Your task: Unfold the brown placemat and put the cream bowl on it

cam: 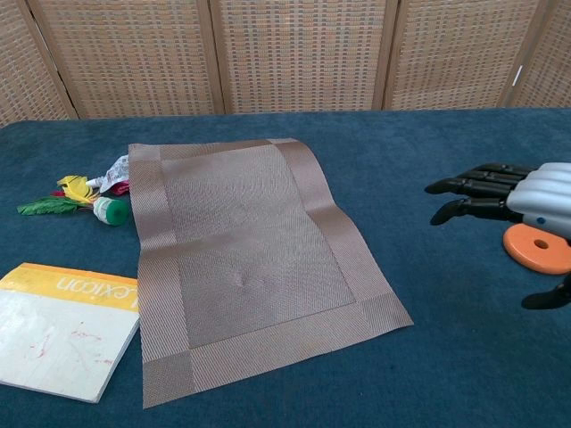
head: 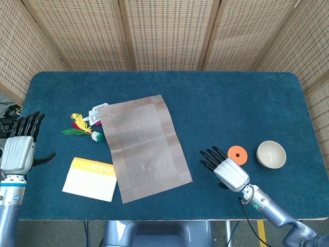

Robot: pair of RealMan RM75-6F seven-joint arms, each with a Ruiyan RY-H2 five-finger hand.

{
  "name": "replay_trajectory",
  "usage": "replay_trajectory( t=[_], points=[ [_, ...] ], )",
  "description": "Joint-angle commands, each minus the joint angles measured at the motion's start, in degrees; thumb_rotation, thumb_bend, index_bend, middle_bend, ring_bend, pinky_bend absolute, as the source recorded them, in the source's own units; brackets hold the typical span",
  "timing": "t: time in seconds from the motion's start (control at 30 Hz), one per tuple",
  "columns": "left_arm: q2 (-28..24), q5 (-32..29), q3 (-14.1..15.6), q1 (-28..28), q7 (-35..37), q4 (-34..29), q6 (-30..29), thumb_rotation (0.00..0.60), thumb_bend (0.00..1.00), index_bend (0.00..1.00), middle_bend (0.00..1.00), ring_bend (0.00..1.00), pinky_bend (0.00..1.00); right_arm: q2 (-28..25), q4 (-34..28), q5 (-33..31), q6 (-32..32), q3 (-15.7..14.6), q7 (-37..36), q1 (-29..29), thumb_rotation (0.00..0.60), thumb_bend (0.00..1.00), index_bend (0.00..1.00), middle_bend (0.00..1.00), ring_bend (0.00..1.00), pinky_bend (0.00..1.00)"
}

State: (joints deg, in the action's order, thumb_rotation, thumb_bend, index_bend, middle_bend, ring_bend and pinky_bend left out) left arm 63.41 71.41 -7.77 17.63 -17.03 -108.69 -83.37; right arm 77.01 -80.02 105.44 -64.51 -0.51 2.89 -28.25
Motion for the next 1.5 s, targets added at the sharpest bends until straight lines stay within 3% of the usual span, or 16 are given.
replay_trajectory(
  t=[0.03, 0.3, 0.6, 0.87, 1.5],
  points=[
    [0.05, 1.36, 1.12, -1.13, -0.44, -0.92, -0.98, 0.600, 0.00, 0.00, 0.00, 0.00, 0.00, 2.04, 1.09, 0.92, 1.76, -0.25, -0.19, -1.89, 0.600, 0.00, 0.22, 0.00, 0.00, 0.00],
    [0.64, 3.61, 2.74, -2.16, -1.08, -1.12, -0.84, 0.600, 0.00, 0.00, 0.00, 0.00, 0.00, 7.50, 3.54, 1.45, 6.62, -1.58, 1.55, -5.48, 0.600, 0.00, 0.23, 0.00, 0.00, 0.00],
    [1.74, 4.77, 2.85, -2.16, -2.10, -0.15, 0.14, 0.600, 0.00, 0.00, 0.00, 0.00, 0.00, 12.86, 4.98, -3.19, 11.94, 0.84, 5.55, -9.32, 0.600, 0.00, 0.23, 0.00, 0.00, 0.00],
    [1.71, 4.74, 2.52, -2.35, -2.04, -0.16, 0.47, 0.600, 0.00, 0.00, 0.00, 0.00, 0.00, 13.81, 5.24, -6.07, 13.76, 1.78, 7.24, -10.89, 0.600, 0.00, 0.23, 0.00, 0.00, 0.00],
    [1.28, 4.65, 1.91, -2.74, -0.98, -0.07, 1.30, 0.600, 0.00, 0.00, 0.00, 0.00, 0.00, 13.65, 3.66, -7.60, 14.85, -0.48, 10.93, -12.41, 0.600, 0.00, 0.23, 0.00, 0.00, 0.00]
  ],
)
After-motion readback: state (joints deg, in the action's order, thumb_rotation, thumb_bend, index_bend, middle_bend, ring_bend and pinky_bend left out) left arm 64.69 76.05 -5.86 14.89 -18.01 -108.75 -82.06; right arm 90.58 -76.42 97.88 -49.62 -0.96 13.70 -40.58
